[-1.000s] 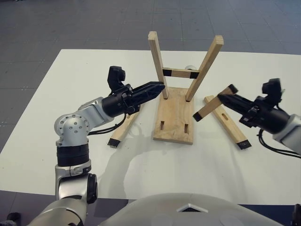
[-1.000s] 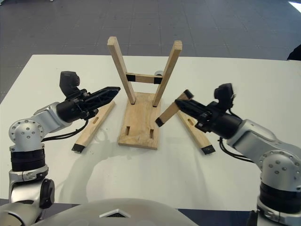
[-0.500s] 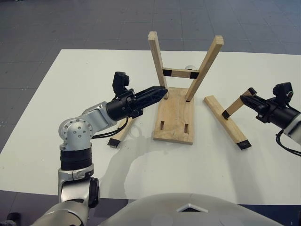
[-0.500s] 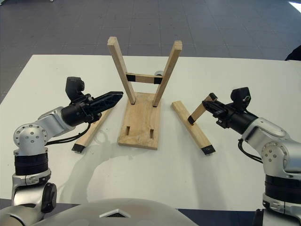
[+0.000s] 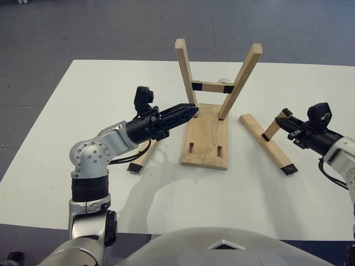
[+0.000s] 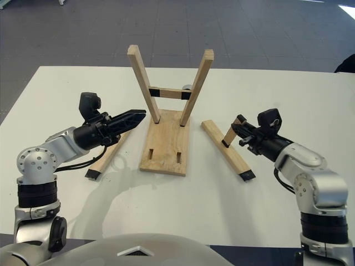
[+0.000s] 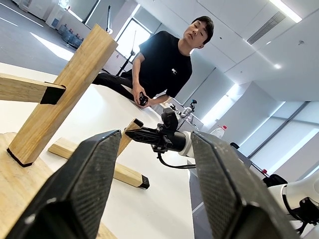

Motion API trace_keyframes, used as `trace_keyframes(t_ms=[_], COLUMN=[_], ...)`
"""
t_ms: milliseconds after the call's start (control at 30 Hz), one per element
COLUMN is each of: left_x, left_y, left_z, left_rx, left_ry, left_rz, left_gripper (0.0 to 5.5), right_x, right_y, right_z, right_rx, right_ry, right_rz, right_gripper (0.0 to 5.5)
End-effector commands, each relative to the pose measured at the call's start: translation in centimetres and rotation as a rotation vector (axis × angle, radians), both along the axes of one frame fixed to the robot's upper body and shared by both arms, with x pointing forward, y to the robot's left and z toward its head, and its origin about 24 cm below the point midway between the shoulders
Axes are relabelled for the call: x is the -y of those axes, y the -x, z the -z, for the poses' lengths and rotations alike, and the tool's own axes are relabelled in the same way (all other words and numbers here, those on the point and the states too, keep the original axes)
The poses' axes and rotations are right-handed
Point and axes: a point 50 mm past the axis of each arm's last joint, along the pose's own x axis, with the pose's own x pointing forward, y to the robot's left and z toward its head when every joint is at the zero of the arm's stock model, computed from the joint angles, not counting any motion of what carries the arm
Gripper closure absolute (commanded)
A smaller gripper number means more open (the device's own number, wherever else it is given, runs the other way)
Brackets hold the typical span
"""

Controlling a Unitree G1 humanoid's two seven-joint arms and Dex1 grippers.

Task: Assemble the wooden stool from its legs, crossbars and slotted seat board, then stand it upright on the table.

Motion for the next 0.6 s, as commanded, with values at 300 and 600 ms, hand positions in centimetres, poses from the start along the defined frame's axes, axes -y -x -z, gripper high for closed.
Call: trace_keyframes(t_ms=[300,600], left_x=[0.0,0.1], left_y=[0.1,0.3], left_z=[0.3,0.4], left_rx=[0.002,0.000], left_ry=[-0.026,-0.024], left_rz=[-0.011,-0.006], left_gripper=[2.89,2.89], right_x=[-0.4,-0.9], right_y=[0.6,-0.1], right_z=[2.0,-0.2], right_rx=[-0.111,-0.008], right_ry=[-0.014,-0.023], right_rz=[0.014,-0.005], right_gripper=[5.10,4.58])
